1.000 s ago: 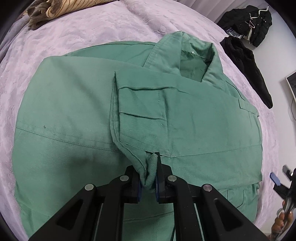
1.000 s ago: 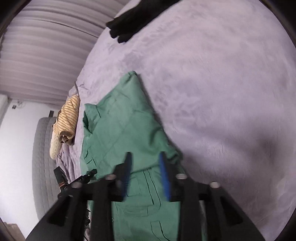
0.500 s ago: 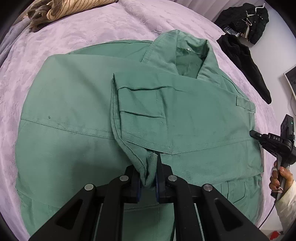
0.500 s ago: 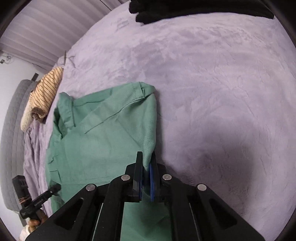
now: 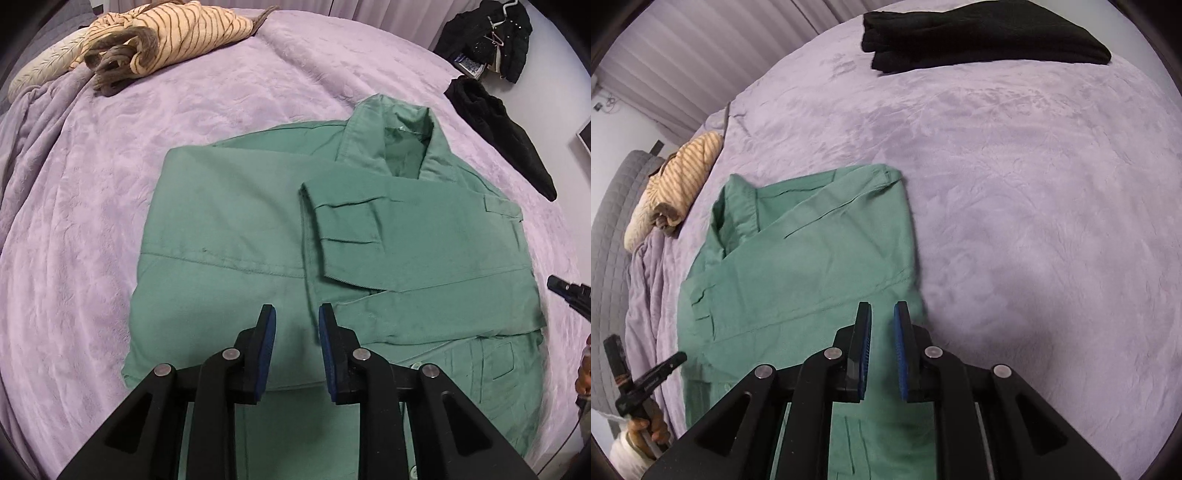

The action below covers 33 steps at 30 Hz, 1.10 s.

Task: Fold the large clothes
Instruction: 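Pull the shirt side inward with the right gripper while the left gripper holds the sleeve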

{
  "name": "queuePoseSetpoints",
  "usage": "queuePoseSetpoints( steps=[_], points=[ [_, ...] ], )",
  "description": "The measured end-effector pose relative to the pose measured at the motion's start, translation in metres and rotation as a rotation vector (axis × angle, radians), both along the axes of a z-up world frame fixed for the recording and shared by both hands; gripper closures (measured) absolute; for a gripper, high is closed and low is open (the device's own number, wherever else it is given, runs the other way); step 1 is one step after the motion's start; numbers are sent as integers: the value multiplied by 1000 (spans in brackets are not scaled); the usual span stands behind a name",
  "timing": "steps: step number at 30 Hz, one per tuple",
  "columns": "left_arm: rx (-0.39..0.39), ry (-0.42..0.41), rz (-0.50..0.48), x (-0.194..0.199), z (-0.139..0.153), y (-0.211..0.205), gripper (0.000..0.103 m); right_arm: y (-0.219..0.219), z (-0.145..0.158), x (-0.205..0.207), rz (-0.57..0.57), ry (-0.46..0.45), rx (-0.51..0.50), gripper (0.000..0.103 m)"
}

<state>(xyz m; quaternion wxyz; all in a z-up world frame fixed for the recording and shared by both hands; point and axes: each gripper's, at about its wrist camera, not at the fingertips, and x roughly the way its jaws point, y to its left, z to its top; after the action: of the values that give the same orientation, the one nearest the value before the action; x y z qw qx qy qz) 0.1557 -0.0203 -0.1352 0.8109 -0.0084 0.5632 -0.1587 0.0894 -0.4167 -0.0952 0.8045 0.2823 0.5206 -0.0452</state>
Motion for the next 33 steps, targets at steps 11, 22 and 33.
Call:
queuePoseSetpoints(
  steps=[11,22,33],
  points=[
    [-58,78,18,2,-48,-6,77,31,-43,-40,62,124,-79,97],
    [20,40,-8,-4,-44,-13,77,-17,-49,-86,-232,28,254,56],
    [112,42,-3,-11,-29,-10,77,-17,-56,-81,-243,84,233,90]
  ],
)
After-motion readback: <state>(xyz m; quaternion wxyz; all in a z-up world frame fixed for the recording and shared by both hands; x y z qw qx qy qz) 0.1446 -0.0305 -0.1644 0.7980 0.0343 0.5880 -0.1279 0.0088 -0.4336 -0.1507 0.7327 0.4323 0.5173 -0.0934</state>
